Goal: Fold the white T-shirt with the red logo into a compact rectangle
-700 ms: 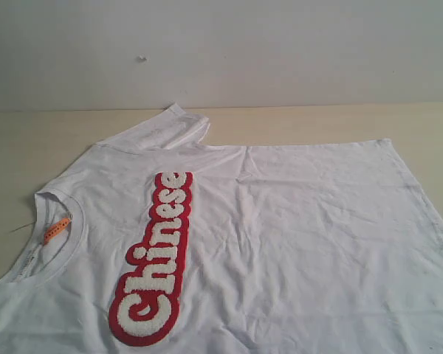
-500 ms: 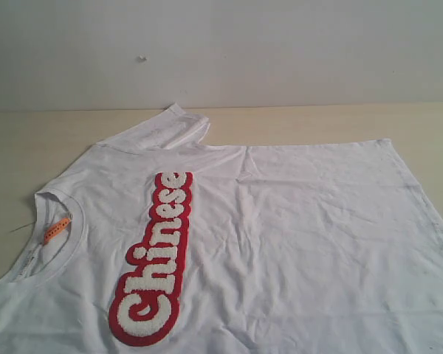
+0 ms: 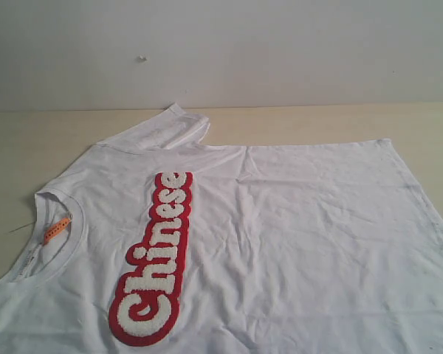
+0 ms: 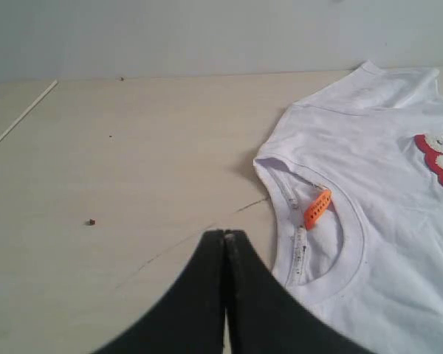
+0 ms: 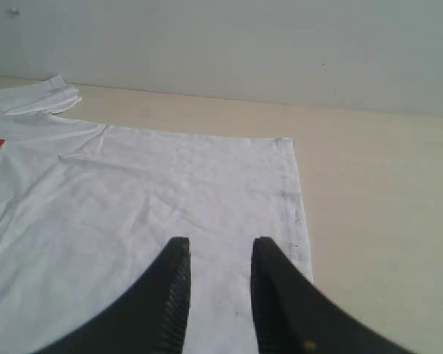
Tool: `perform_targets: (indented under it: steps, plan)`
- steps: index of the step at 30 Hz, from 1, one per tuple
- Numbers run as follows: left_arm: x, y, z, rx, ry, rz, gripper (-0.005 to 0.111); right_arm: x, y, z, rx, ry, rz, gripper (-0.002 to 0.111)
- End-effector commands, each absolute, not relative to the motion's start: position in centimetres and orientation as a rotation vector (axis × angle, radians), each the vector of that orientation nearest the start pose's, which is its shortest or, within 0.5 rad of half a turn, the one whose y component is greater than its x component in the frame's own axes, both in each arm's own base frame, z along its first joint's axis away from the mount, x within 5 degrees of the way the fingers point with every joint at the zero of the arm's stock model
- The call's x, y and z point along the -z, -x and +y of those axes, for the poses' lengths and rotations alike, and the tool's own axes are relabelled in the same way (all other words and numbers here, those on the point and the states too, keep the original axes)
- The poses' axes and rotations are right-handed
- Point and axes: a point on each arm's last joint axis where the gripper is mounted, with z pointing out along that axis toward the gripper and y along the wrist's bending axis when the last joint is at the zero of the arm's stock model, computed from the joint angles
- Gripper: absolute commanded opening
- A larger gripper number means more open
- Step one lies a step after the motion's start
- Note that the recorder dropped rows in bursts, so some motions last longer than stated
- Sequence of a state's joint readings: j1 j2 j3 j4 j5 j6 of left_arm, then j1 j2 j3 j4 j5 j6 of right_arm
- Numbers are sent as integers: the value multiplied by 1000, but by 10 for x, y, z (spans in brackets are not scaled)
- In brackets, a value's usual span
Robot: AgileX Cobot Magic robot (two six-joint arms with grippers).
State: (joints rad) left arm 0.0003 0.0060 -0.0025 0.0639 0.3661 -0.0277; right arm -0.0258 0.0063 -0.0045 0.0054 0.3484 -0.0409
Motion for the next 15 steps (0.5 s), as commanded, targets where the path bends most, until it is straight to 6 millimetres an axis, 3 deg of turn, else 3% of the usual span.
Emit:
perform_targets:
  steps: [1, 12, 15]
  plan:
    - [-181, -53, 2, -46, -14, 1844, 0, -183, -54, -1, 49, 13, 1818, 30]
    - [-187, -55, 2, -60, -36, 1770, 0, -183, -54, -1, 49, 13, 1818, 30]
    - [-202, -56, 1, -37, -23, 1602, 0, -183, -54, -1, 49, 13, 1818, 30]
